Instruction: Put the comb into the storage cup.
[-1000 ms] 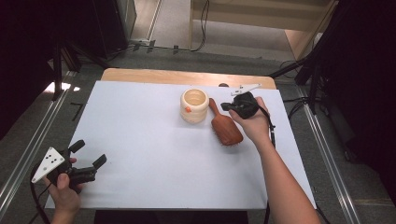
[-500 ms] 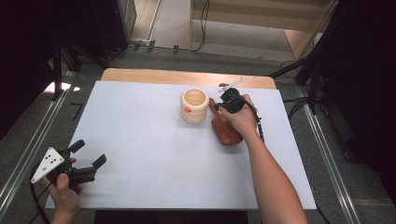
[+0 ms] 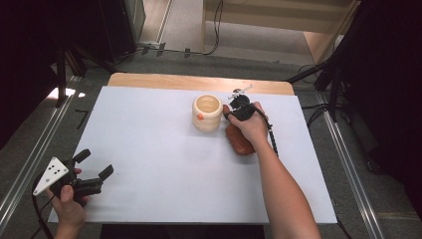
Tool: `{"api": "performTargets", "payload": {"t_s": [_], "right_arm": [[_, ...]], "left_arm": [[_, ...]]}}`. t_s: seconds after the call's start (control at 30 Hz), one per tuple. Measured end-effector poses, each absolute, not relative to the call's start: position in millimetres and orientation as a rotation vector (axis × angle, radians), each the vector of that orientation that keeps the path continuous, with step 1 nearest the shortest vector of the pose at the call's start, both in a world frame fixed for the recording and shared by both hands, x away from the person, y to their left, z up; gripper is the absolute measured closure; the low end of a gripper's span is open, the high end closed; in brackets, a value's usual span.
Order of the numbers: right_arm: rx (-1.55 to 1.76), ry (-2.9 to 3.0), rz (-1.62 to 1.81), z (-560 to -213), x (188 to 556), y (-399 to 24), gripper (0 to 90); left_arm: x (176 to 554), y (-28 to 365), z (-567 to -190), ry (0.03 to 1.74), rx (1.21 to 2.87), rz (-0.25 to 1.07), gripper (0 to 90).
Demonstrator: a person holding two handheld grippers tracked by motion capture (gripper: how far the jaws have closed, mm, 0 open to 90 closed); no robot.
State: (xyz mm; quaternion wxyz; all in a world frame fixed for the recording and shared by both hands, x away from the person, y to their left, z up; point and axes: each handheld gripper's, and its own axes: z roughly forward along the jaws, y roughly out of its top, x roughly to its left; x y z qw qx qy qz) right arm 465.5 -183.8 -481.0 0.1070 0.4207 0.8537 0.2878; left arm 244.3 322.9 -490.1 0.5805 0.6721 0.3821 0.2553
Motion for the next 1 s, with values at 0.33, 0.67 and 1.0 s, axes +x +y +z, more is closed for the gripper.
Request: {"api": "performTargets", "payload": {"t_s": [0.33, 0.67, 1.0], "right_arm": [[1.328, 2.485, 0.807, -483, 466, -199, 88.1], [1.397, 2.475, 0.788, -488, 457, -225, 88.1], [1.43, 2.496, 0.771, -486, 444, -250, 88.1]], "left_arm": [[244, 322, -490, 0.888, 1.571, 0.595, 0.0], [244, 322, -490, 0.887, 1.577, 0.598, 0.0], [244, 322, -490, 0.887, 1.578, 0.6, 0.0]]}}
